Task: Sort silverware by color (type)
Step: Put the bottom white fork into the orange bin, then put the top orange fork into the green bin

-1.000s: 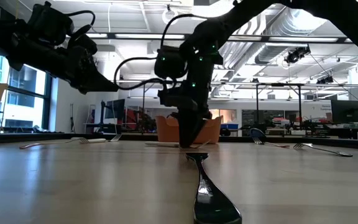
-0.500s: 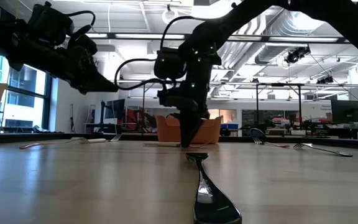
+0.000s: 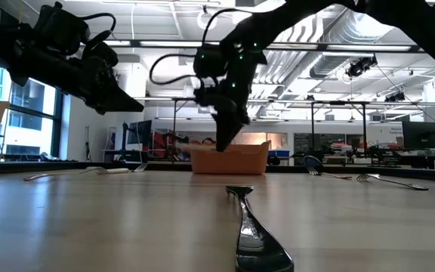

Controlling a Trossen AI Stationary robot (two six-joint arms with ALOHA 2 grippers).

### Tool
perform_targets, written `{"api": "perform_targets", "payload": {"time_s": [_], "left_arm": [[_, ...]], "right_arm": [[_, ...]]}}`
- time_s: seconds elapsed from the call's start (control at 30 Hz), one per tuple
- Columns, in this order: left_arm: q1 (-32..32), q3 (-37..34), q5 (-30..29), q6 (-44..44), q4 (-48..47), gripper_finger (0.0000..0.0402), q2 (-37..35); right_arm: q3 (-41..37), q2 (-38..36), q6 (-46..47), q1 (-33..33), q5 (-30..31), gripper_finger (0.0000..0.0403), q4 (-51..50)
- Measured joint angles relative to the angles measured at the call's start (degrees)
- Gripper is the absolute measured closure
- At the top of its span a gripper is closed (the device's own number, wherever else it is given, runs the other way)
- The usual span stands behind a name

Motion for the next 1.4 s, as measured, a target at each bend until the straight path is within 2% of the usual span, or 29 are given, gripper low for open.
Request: {"api": "perform_targets", "payload": {"time_s": [0.2, 0.33, 0.63, 0.83, 1.1, 1.2, 1.3, 1.4], "left_arm": [[0.0, 0.0, 0.0, 0.0, 0.0, 0.0402, 0.0], [0.0, 0.0, 0.0, 0.0, 0.0, 0.0401, 0.0], [0.0, 0.0, -0.3, -0.1, 0.0, 0.0402, 0.0], [0.0, 0.0, -1.0, -1.0, 0.0, 0.0401, 0.0], [0.0, 0.0, -1.1, -1.0, 0.0, 0.0402, 0.0], [0.0, 0.0, -1.2, -1.0, 0.0, 0.0402, 0.0], [0.0, 0.0, -1.2, -1.0, -0.3, 0.0402, 0.0], [0.0, 0.0, -1.2, -1.0, -0.8, 0.0402, 0.0]], "right_arm": [[7.1, -0.2, -6.2, -4.2, 2.0, 0.0402, -2.8], [9.0, -0.3, -11.4, -8.1, 4.0, 0.0403, -3.4], [1.8, 0.7, -20.0, -14.2, 2.1, 0.0403, 0.8], [-1.0, 0.7, -19.9, -15.2, 1.9, 0.04, 5.0], [2.0, 0.7, -19.6, -14.3, 2.5, 0.0322, 2.7], [4.2, 0.6, -20.1, -13.8, 3.5, 0.0308, 1.4], [4.3, -1.3, -21.5, -13.2, 3.2, 0.0322, 2.2], [1.2, -4.4, -20.9, -13.2, -0.3, 0.0368, 7.8]]}}
